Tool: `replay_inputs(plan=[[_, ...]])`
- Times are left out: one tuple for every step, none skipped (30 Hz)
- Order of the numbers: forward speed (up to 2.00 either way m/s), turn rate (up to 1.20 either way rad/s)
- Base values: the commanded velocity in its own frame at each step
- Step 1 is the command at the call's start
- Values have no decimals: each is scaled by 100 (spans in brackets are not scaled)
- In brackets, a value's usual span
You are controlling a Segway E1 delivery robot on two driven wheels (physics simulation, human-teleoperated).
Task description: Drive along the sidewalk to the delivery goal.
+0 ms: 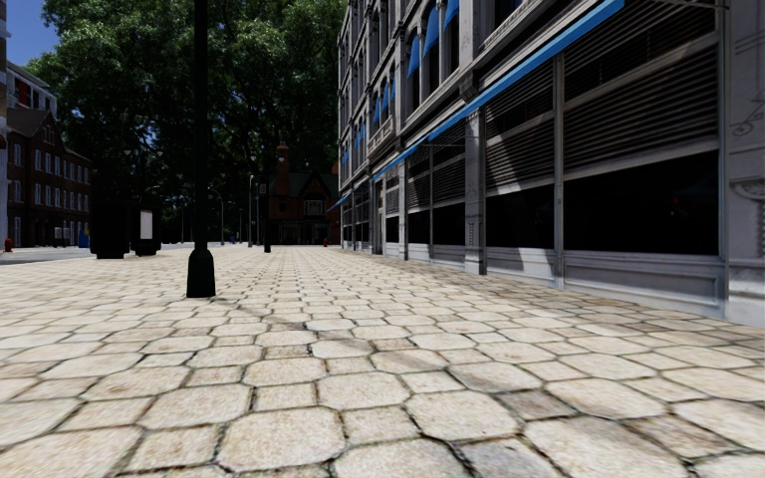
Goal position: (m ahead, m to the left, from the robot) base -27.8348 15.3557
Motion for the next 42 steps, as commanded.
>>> replay_inputs(plan=[[0, 0], [0, 0], [0, 0], [0, 0], [0, 0], [0, 0], [0, 0], [0, 0], [0, 0], [0, 0], [0, 0], [0, 0], [0, 0], [0, 0], [0, 0], [0, 0], [0, 0], [0, 0], [0, 0], [0, 0], [0, 0], [0, 0], [0, 0], [0, 0], [0, 0], [0, 0], [0, 0], [0, 0], [0, 0], [0, 0], [11, 0], [135, 8], [135, 8], [200, 19], [200, 28], [200, 36], [200, 36], [200, 39], [200, 41], [200, 41], [200, 45], [200, 51]])
